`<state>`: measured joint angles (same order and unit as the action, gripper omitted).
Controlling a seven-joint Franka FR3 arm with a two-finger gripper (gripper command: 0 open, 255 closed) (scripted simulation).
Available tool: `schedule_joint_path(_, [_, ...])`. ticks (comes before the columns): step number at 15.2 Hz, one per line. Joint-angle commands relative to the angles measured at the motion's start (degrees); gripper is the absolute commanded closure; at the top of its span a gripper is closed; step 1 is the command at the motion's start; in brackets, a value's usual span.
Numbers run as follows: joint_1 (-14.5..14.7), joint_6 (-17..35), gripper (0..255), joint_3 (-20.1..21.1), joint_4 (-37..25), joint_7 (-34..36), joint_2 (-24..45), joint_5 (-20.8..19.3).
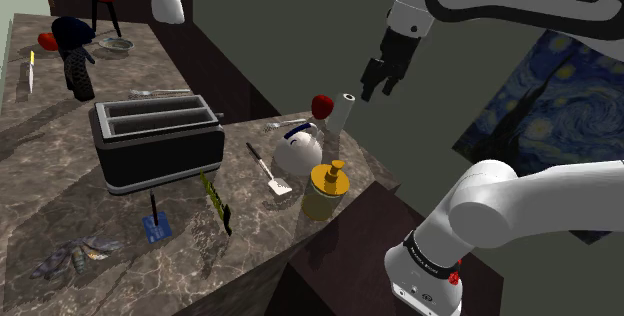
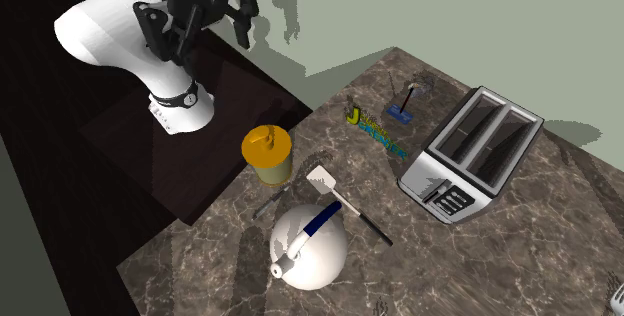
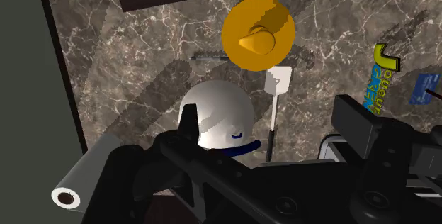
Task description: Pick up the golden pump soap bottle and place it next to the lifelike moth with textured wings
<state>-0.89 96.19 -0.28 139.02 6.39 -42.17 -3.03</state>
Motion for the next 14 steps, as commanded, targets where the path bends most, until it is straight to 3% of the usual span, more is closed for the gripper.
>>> schedule_joint_path(1, [0.0, 0.0, 0, 0.0, 0.0, 0.0, 0.0, 0.0])
schedule_joint_path(14, [1.1, 21.8, 0, 0.0, 14.8, 1.1, 13.4, 2.1])
